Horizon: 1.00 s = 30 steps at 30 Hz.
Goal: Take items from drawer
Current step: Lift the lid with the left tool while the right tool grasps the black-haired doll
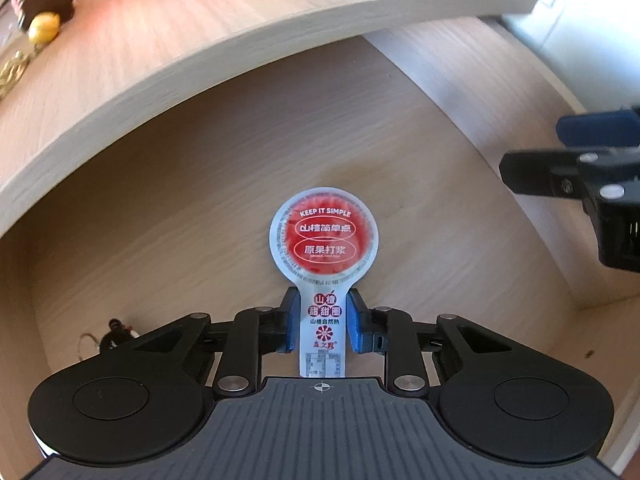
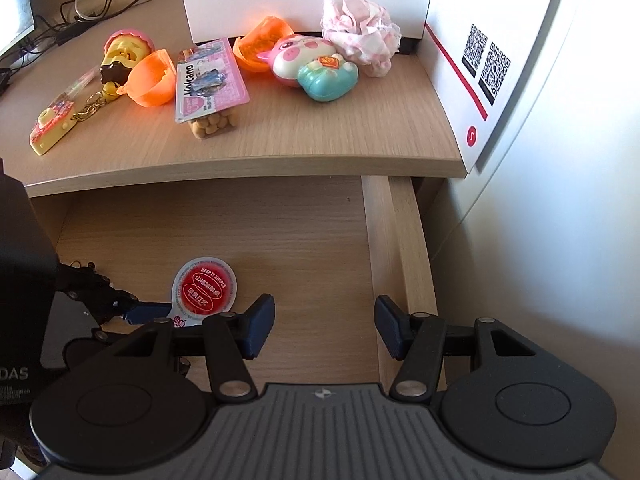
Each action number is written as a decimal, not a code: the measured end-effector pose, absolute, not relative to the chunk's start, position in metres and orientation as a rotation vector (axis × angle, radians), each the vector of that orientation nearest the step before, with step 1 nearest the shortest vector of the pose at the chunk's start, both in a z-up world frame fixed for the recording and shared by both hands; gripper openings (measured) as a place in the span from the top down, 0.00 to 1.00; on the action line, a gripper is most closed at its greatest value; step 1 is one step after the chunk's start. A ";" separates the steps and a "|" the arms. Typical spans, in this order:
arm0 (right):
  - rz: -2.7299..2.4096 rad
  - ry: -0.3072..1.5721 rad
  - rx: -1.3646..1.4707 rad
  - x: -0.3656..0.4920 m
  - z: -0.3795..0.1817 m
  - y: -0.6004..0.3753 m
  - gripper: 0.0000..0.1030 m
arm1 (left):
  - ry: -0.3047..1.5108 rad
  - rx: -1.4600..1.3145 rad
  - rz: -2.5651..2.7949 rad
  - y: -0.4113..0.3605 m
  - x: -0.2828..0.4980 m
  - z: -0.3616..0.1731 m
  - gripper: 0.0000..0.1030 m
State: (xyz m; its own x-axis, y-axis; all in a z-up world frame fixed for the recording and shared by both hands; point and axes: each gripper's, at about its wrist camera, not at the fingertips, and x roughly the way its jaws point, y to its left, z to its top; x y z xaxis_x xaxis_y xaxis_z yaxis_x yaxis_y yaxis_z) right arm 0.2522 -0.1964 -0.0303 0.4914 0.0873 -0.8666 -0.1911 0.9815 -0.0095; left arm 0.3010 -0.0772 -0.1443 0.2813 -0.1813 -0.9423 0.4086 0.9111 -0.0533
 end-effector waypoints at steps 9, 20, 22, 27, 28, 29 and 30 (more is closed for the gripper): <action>0.182 1.051 -0.104 0.252 -0.030 -0.192 0.44 | 1.222 -0.019 -0.496 -0.008 0.256 -0.085 0.74; 0.571 1.128 -0.221 0.254 -0.042 -0.097 0.40 | 1.129 -0.191 -0.213 0.104 0.192 -0.031 0.74; 0.672 1.119 -0.279 0.253 -0.047 -0.065 0.40 | 1.116 -0.219 -0.169 0.121 0.186 -0.032 0.74; 0.778 1.118 -0.431 0.257 -0.071 -0.007 0.40 | 1.087 -0.290 -0.087 0.141 0.167 -0.031 0.74; 0.778 1.122 -0.458 0.259 -0.077 0.001 0.40 | 1.089 -0.302 -0.075 0.144 0.164 -0.031 0.74; 0.775 1.129 -0.479 0.261 -0.083 0.007 0.40 | 1.091 -0.309 -0.066 0.146 0.162 -0.031 0.74; 0.775 1.141 -0.489 0.263 -0.088 0.012 0.41 | 1.093 -0.313 -0.061 0.147 0.161 -0.033 0.74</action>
State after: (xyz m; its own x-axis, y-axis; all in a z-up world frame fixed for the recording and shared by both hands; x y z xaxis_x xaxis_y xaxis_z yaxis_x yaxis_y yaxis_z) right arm 0.2634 0.0118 -0.0879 0.2066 0.2943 -0.9331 -0.7592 0.6499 0.0369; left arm 0.1609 0.1472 -0.0326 0.4627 -0.2018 -0.8632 -0.1046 0.9545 -0.2792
